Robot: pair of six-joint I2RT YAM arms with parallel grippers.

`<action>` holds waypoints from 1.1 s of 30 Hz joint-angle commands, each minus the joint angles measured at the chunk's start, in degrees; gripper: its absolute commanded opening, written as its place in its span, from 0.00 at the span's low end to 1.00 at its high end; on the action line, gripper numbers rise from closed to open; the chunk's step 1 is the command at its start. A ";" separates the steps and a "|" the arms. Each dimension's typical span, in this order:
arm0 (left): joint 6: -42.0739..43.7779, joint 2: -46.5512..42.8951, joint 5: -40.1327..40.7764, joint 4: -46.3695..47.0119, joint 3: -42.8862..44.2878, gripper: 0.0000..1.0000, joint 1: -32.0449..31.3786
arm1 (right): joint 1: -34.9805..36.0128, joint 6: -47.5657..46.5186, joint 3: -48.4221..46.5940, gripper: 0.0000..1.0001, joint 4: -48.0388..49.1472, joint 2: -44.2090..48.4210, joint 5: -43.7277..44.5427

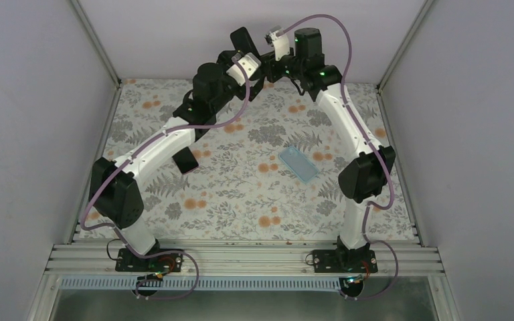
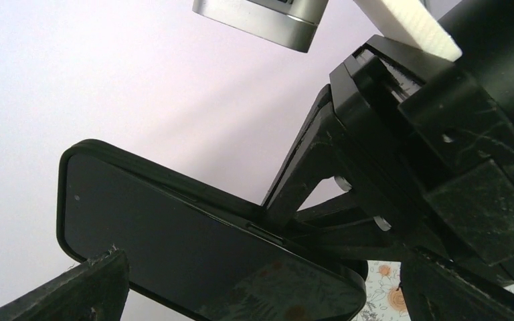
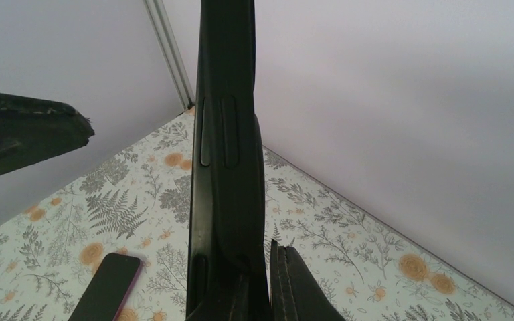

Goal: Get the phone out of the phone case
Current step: Remove the phone case from the phone.

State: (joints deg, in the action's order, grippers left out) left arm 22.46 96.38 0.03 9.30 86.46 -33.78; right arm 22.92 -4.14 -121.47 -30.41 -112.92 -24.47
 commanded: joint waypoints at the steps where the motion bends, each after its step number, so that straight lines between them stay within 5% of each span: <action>1: -0.07 -0.41 -1.76 1.48 -1.01 0.99 0.16 | 0.46 2.08 -1.74 0.03 4.75 1.39 -1.76; 33: 1.78 1.82 -3.36 2.11 -2.23 0.95 2.05 | 0.55 2.87 -2.32 0.03 5.03 1.48 -1.73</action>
State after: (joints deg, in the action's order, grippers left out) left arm 23.73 96.75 -3.11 10.85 83.66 -31.77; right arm 22.92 -2.85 -121.47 -30.04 -112.92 -24.80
